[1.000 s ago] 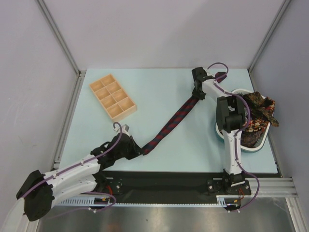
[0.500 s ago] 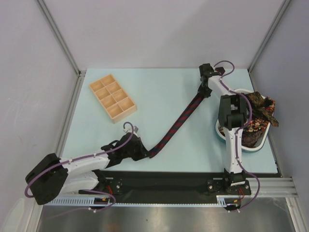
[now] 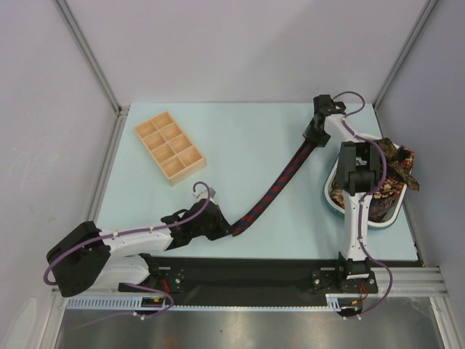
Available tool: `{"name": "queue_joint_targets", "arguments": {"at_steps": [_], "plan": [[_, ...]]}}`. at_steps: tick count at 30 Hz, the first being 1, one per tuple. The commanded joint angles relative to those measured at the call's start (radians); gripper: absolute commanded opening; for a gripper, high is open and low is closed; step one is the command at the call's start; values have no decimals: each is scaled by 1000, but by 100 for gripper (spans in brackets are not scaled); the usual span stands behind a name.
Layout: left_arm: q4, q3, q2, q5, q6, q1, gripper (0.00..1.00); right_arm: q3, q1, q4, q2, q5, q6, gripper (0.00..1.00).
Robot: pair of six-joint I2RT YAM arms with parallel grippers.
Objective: Roll the ties
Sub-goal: Flatten the tie
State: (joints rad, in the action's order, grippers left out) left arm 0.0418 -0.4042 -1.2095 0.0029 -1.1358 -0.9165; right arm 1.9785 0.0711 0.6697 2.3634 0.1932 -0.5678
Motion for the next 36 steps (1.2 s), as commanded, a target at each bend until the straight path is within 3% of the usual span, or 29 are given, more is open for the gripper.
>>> {"name": "queue_joint_targets", "arguments": {"at_steps": [1,4,8,10,11,14,19,26,29,30,33,36], "plan": [[-22,14,33,-56,-2,-5,9,0,12,-44,-69,-49,17,55],[-25,41,53,-67,8,-7,16,-12,19,-47,-79,-60,19,65],[-83,61,100,-84,16,-8,43,-44,30,-67,-107,-78,14,68],[-106,71,129,-89,18,-8,52,-64,38,-74,-124,-93,9,72],[-115,82,166,-93,19,-8,64,-72,41,-74,-131,-94,11,73],[-175,84,238,-109,31,-7,77,-122,58,-78,-170,-98,2,78],[-299,33,307,-138,117,-5,80,-324,88,-168,-329,-98,-3,96],[-316,-21,366,-130,270,28,78,-717,177,-346,-686,-173,65,95],[-332,-76,364,-153,404,54,91,-901,222,-464,-851,-236,79,94],[-347,-94,360,-164,428,59,98,-950,242,-573,-927,-271,83,100],[-378,-172,343,-237,499,68,100,-1159,282,-811,-1035,-380,147,100],[-355,-205,355,-314,553,76,100,-1251,331,-834,-1122,-409,180,99]]}}
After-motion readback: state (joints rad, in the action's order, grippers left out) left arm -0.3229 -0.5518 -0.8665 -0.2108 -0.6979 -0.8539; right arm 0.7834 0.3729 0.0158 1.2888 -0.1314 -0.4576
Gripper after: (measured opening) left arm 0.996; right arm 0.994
